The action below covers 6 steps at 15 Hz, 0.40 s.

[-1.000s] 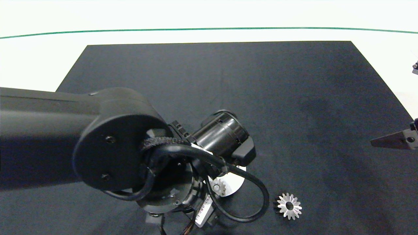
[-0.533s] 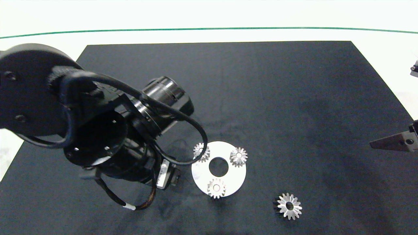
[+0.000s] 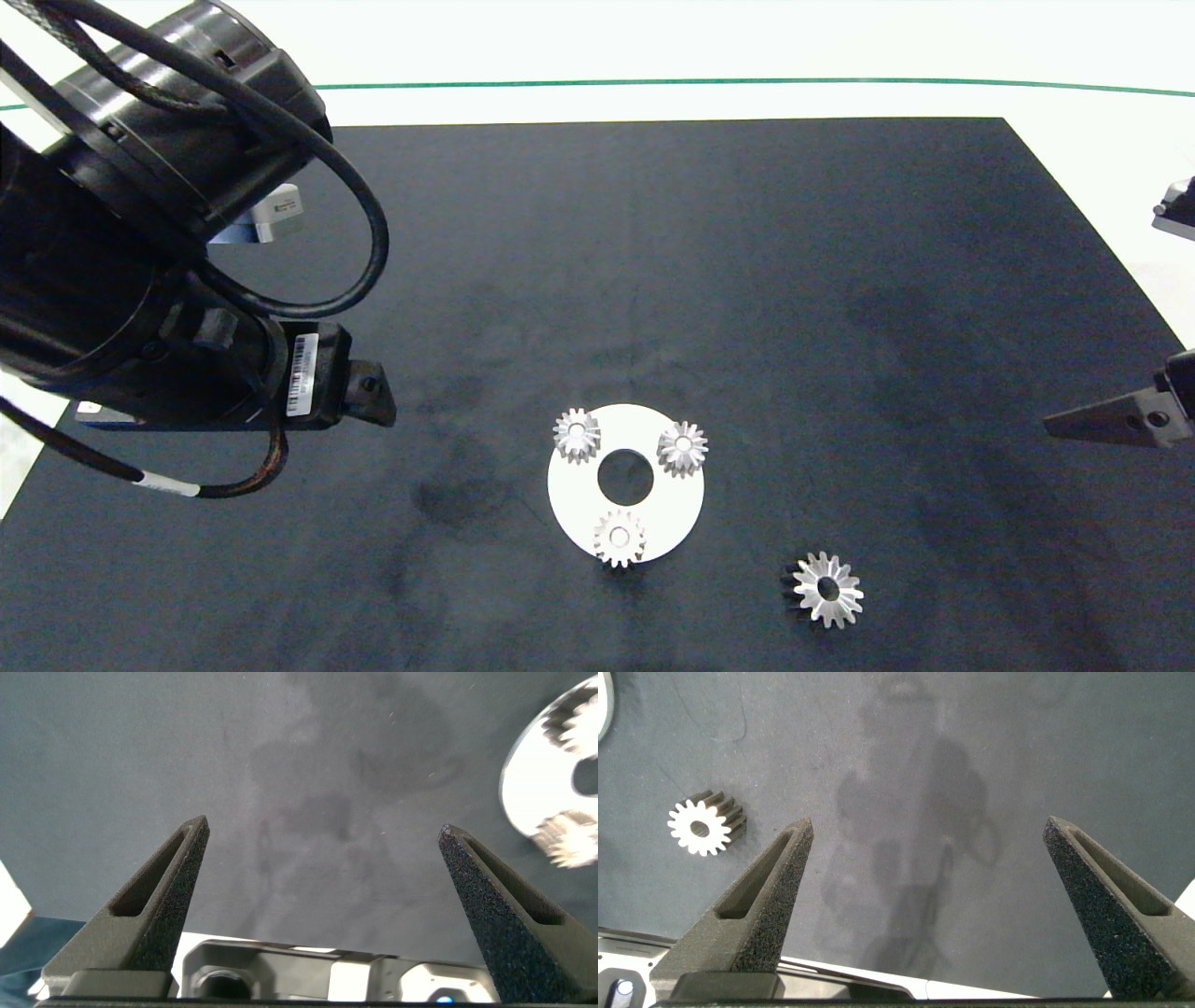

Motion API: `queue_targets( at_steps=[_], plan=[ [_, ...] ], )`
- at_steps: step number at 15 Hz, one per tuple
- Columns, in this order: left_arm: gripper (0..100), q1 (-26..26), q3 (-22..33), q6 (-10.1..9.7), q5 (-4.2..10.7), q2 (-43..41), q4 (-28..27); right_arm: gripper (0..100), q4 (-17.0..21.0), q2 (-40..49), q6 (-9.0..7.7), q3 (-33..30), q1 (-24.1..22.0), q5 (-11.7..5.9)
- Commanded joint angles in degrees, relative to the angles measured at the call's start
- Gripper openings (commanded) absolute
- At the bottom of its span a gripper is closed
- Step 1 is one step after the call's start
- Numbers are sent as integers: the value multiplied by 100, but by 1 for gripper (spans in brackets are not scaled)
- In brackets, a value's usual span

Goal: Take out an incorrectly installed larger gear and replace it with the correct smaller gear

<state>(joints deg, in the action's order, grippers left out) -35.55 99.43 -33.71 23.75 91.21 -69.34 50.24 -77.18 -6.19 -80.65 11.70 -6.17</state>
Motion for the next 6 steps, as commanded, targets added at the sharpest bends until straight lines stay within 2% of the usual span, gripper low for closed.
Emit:
queue_targets(
  at_steps=[1,5,6],
  plan=[
    [100,13,7,-75,16,-24,-36,100,12,-34,-5,15,34,-7],
    [100,-22,-99,-198,7,-95,-36,100,12,-8,4,23,34,-7],
    [100,-66,-143,-294,16,-103,-45,100,12,19,4,32,25,-7]
  ],
)
